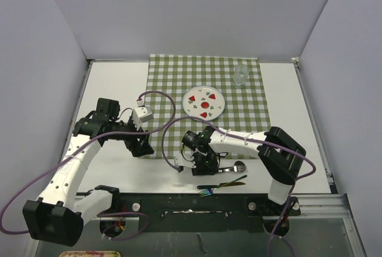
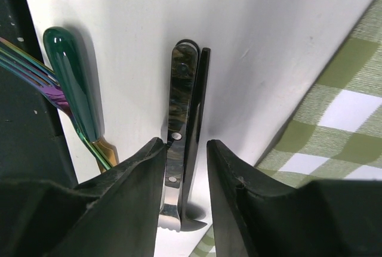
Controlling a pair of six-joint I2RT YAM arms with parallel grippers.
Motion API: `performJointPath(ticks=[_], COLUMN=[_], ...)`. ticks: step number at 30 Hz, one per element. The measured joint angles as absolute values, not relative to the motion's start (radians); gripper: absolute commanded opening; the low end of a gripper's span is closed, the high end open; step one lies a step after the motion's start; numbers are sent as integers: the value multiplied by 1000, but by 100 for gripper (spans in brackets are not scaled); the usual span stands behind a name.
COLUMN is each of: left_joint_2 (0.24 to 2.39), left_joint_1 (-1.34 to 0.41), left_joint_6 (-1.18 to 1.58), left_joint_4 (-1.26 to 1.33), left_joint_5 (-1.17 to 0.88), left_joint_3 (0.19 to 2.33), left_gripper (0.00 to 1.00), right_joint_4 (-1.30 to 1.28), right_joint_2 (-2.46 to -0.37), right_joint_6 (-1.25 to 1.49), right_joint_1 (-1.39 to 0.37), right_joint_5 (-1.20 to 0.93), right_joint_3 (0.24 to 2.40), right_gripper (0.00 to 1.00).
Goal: Set the dinner table for one person
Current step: Adjust the utensils at the center of the board.
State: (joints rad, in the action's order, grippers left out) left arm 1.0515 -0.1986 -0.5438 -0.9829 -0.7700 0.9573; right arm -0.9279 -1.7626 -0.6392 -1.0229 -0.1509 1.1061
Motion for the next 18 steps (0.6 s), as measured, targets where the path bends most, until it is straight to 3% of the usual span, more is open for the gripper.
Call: performJointPath(ticks=[18], left_joint_2=[1055], left_joint_1=[-204], left_joint_6=[-544], left_joint_4=[-957], left_joint_5=[-751], left_joint_3=[966], left_gripper=[76], right_joint_4=[-959], right_joint_2=[-1677], right_joint_6=[-635], right_joint_1=[-1023], right_joint_5=[-110], right_joint_3=[1091], right_gripper=[36])
